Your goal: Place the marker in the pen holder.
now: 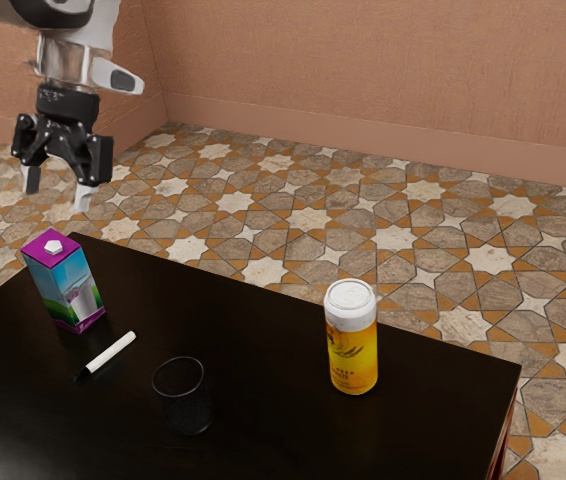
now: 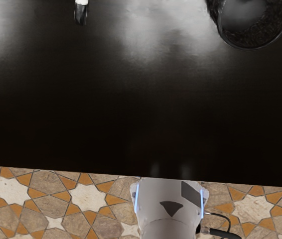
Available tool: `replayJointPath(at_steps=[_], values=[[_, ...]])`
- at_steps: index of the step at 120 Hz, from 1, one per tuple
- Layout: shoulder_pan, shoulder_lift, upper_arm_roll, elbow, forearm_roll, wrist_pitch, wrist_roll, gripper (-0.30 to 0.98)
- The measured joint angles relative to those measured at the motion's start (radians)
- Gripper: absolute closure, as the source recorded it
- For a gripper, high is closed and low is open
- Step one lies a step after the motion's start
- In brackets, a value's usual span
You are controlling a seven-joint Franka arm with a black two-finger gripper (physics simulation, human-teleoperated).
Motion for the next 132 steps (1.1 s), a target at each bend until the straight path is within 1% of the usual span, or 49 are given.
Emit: replayJointPath(at_steps=[11,23,43,50,55,57,61,68,73,81,87,95,103,117,132], values=[[0.007,0.000,0.001,-0.014,0.007,0.164,0.001,0.00],[0.017,0.001,0.003,-0.016,0.007,0.276,0.003,0.00],[0.043,-0.003,0.000,-0.017,0.006,0.374,0.002,0.00],[0.052,-0.025,-0.002,-0.018,0.010,0.387,0.004,0.00],[0.050,-0.072,0.002,-0.045,0.014,0.390,0.008,0.00],[0.044,-0.103,0.008,-0.070,0.015,0.391,0.009,0.00],[0.021,-0.183,0.049,-0.161,0.017,0.398,0.011,0.00],[0.028,-0.325,0.184,-0.414,0.028,0.444,0.016,0.00],[0.034,-0.369,0.267,-0.565,0.047,0.494,0.019,0.00],[0.037,-0.389,0.417,-0.768,0.071,0.604,0.031,0.00],[0.036,-0.367,0.506,-0.863,0.083,0.696,0.043,0.00],[0.032,-0.277,0.556,-0.912,0.090,0.811,0.062,0.00],[0.028,-0.199,0.571,-0.925,0.085,0.905,0.080,0.00],[0.007,-0.079,0.575,-0.918,0.053,1.025,0.108,0.00],[-0.009,0.075,0.570,-0.819,-0.015,1.123,0.135,0.00]])
